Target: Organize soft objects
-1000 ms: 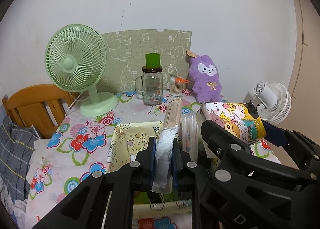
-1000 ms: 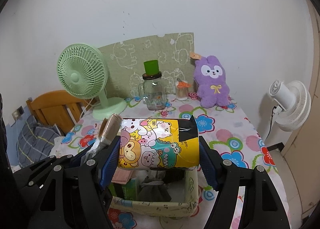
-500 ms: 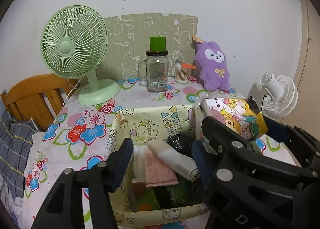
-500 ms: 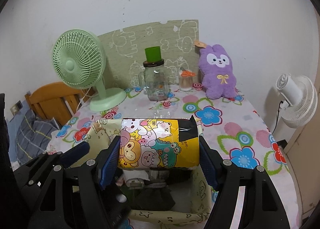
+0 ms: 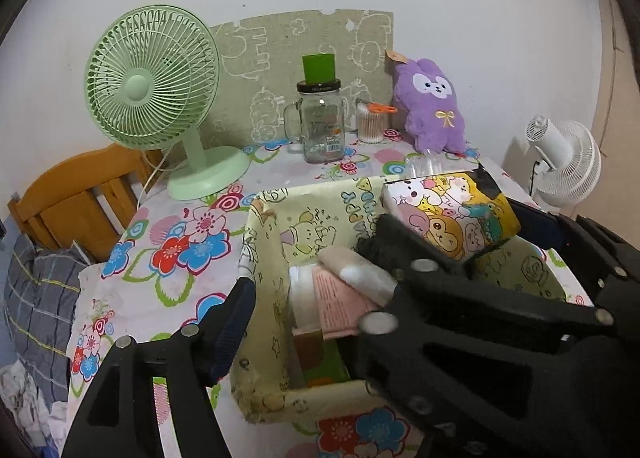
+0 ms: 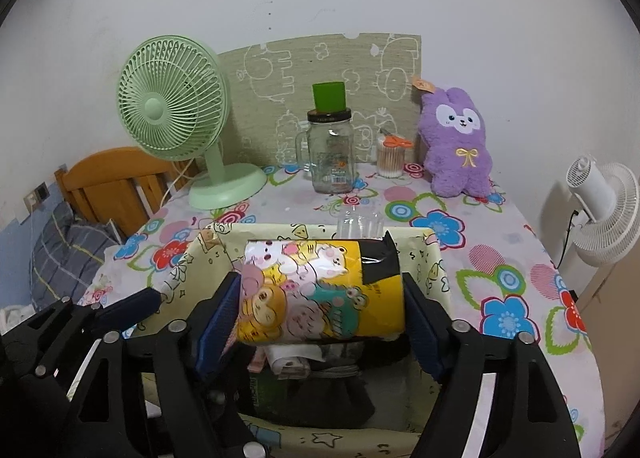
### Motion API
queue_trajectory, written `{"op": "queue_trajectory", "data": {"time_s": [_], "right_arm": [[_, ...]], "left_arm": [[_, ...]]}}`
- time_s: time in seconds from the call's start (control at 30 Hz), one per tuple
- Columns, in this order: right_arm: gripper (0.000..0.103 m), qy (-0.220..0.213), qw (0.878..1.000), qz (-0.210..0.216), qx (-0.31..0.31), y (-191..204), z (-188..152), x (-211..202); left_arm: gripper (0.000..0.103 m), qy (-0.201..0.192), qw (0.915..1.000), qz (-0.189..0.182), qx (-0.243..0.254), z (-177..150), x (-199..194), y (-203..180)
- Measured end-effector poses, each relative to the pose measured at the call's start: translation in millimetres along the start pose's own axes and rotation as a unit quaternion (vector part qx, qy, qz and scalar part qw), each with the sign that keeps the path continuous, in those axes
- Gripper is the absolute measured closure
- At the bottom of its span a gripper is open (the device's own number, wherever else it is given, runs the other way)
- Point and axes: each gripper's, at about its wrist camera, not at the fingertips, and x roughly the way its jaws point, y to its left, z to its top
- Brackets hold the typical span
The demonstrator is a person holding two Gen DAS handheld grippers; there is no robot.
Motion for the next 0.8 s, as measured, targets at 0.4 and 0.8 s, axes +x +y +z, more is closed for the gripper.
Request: {"op": "queue_trajectory", "data": {"time_s": [0.4,0.8], "right_arm": [[0.004,0.019,1.0,0.007,0.02,-0.5,-10.0,-6.3],[0.002,0.016,0.999,-0.006,0.029,-6.5,-16.7,-25.9]], "left_arm": [[0.016,-0.007,0.9998,0.016,-0.003,-8.6,-12.2,-1.6],[0.011,-0.016,0.9998,0.01,-0.004,-11.9,-25.0,-8.5]]}}
